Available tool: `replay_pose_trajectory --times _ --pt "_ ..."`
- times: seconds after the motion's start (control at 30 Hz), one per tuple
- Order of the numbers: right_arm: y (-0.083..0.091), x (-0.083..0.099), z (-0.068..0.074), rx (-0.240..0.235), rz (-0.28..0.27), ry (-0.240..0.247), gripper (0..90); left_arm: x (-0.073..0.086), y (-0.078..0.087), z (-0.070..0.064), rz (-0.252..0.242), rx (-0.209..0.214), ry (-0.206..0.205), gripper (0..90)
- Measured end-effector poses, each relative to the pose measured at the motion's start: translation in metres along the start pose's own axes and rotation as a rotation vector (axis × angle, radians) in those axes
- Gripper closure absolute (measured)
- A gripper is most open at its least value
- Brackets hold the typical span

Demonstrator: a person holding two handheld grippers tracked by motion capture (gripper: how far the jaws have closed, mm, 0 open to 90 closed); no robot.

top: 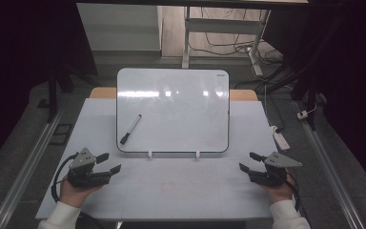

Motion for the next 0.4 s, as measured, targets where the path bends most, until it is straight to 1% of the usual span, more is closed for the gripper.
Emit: replay_pose_trajectory --times 0.27,0.4 --pt "-0.0022 -0.0005 0.0027 -0.016 0.002 0.004 36.4 0.0038 -0.0021 0.0023 0.012 -0.003 0.016 33.4" --pt "-0.0028 -0.0005 0.0038 -0.021 0.004 0.008 36.4 0.0042 -0.0029 0.0019 0.015 -0.003 0.016 33.0"
Point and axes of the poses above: each handheld gripper's, and its own axes: y roughly backward along the jaws, x roughly out of its underside, z roughly to its left, the point moved 4 cm from there along -y, roughly forward along the jaws, and after that the axes turned 6 degrees about -x, right-handed, at the moved point
